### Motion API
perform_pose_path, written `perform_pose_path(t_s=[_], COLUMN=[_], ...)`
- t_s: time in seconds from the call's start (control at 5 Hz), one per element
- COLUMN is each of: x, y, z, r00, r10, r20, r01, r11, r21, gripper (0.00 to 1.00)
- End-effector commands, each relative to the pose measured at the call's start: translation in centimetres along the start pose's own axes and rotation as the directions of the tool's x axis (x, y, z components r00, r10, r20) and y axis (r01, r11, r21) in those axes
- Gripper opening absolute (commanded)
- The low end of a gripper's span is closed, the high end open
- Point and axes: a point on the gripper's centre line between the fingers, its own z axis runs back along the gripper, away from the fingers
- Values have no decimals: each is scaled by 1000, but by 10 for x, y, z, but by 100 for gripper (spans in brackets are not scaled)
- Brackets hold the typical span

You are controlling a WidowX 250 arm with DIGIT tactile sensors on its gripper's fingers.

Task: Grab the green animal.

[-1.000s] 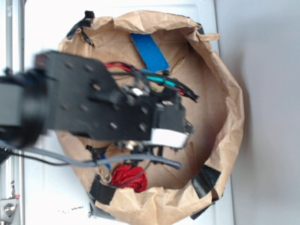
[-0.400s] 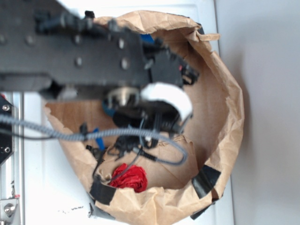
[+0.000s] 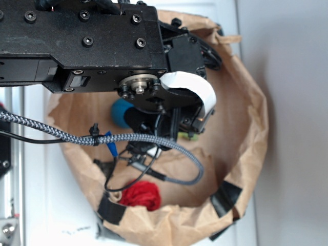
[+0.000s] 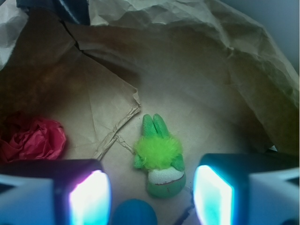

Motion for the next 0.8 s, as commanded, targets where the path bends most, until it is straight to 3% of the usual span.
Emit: perform_pose_path(t_s=[0.0, 0.2, 0.6], x=[10, 11, 8], y=[12, 12, 14], z=[-5, -18, -58], r00=[1000, 1000, 1000], r10=[13, 0, -9], r20=[26, 21, 11], r01=[-14, -2, 7], r11=[999, 999, 990], r21=[42, 53, 140], gripper=[100, 100, 100])
